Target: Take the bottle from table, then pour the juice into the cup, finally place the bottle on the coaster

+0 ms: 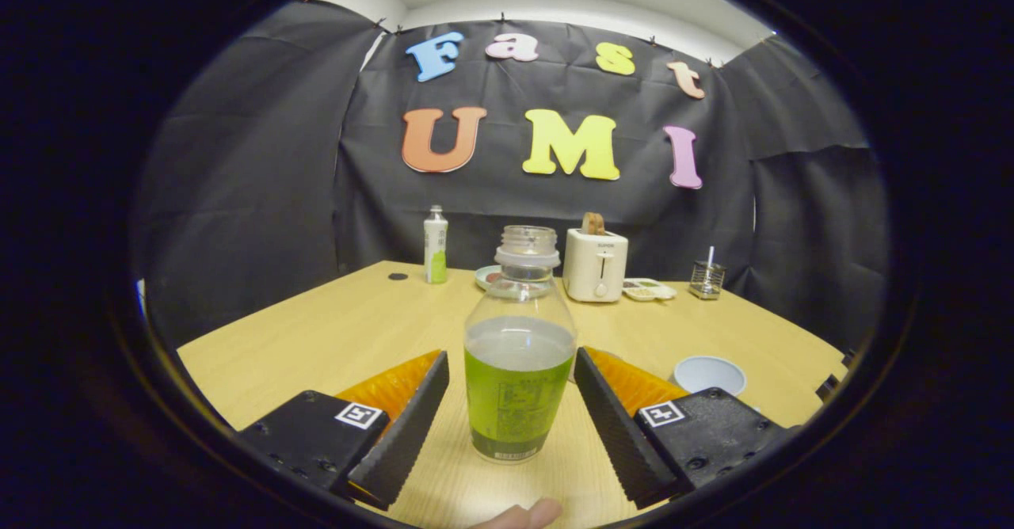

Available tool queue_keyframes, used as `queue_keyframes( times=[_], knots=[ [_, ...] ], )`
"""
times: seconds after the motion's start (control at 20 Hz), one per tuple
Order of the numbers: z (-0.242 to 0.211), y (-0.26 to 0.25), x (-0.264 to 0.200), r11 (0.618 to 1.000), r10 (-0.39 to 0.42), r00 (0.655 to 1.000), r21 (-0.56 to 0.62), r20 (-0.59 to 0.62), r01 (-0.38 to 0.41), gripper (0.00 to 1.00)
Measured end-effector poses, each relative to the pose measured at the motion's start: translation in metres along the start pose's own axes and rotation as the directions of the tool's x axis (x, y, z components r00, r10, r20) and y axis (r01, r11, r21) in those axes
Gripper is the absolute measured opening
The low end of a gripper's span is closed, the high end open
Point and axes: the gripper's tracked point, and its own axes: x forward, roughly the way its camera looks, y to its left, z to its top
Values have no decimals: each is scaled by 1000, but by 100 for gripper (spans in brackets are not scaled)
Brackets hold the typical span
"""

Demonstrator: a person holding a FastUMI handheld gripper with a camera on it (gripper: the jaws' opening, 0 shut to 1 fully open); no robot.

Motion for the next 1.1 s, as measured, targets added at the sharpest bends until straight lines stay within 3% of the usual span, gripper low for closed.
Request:
queue_keyframes(
  times=[0.25, 0.4, 0.6, 0.85, 1.1],
  knots=[
    [20, 3, 4, 997, -14, 995, -74, 99, 21, 100],
    [5, -1, 8, 999, -13, 998, -42, 58, 15, 83],
    [6, -3, -4, 999, 17, 999, 49, 40, -19, 81],
    [20, -11, -30, 999, 5, 999, 37, 38, -7, 80],
    [33, -3, -45, 987, 81, 995, 137, 51, -87, 81]
  ],
)
